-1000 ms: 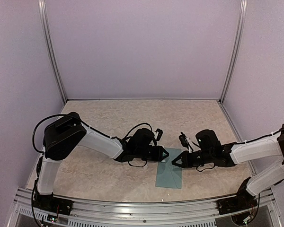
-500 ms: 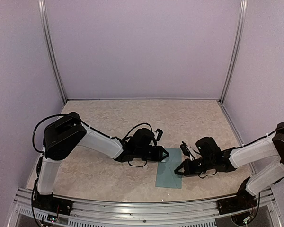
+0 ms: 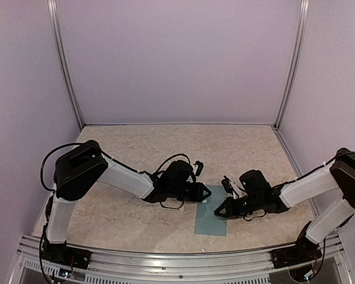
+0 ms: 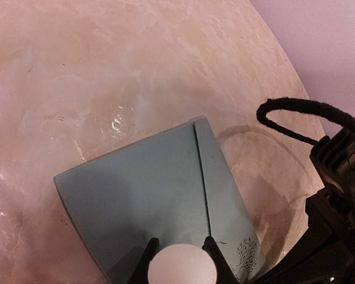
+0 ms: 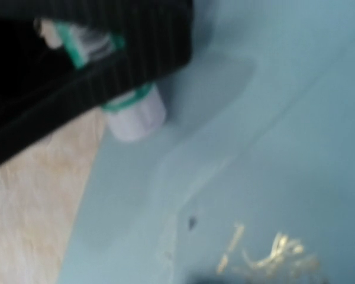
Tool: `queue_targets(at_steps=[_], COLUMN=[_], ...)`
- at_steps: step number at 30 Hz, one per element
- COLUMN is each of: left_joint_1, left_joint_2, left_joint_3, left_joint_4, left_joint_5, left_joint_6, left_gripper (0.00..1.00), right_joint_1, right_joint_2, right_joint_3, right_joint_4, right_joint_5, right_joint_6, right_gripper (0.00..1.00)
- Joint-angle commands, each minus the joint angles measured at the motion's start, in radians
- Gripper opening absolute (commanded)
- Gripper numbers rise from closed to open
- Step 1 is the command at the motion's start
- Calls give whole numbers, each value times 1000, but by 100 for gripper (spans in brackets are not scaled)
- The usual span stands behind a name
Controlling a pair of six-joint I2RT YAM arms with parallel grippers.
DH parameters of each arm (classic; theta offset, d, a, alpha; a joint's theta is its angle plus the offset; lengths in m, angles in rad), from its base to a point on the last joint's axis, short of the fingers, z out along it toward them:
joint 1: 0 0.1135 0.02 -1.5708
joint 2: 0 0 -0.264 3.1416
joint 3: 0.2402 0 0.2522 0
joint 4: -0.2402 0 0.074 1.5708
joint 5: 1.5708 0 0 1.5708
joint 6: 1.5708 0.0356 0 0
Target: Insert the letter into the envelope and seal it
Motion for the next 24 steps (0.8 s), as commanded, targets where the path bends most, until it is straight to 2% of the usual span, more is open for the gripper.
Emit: queue_targets(at_steps=[1, 16, 20, 24], left_joint_1=[1, 4, 4, 8], left_joint_2=[17, 17, 8, -54], left_joint_3=[-37, -41, -51, -51], left_joint_4=[-117, -116, -102, -92], left_joint_5=[-9, -7, -15, -35], left_joint_6=[9, 9, 6, 15], left_gripper=[0, 0, 0, 0], right_joint_1=[9, 7, 6, 6], right_joint_2=[37, 128, 109, 22], right_joint_3=[23, 78, 74, 66], right_joint_4=[-35, -65, -41, -14], right_joint_5=[103, 174, 160, 147], right_joint_6=[40, 68, 56, 41], right_gripper=[0, 0, 0, 0])
